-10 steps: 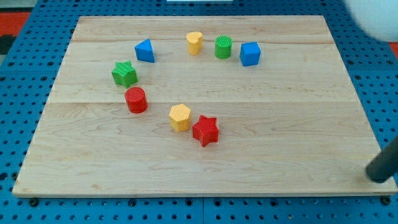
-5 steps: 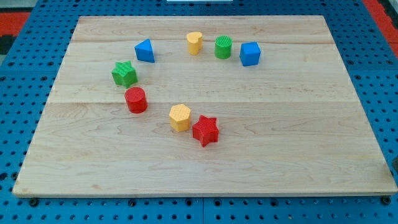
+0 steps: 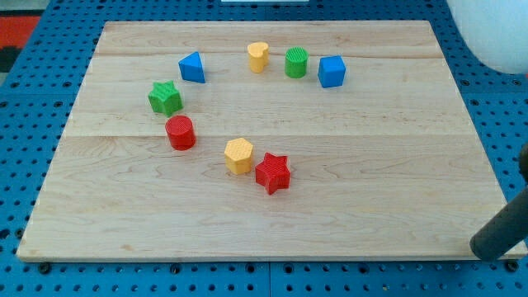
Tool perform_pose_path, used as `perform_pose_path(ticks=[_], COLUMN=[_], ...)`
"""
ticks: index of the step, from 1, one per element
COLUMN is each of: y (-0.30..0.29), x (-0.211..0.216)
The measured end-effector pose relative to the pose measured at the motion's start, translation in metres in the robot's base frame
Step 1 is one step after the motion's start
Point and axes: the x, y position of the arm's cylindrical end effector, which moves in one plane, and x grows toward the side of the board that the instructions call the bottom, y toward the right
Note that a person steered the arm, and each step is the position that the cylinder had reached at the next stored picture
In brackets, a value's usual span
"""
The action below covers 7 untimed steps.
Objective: Nudge the red star to the left
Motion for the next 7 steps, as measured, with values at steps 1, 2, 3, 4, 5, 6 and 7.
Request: perform_pose_path(ticks=[1, 2, 3, 4, 5, 6, 7], y=[-0.015, -0.05, -0.114, -0.122, -0.116, -0.119, -0.116], x=[0.0, 0.0, -0.005, -0.001, 0.0, 0.0, -0.001])
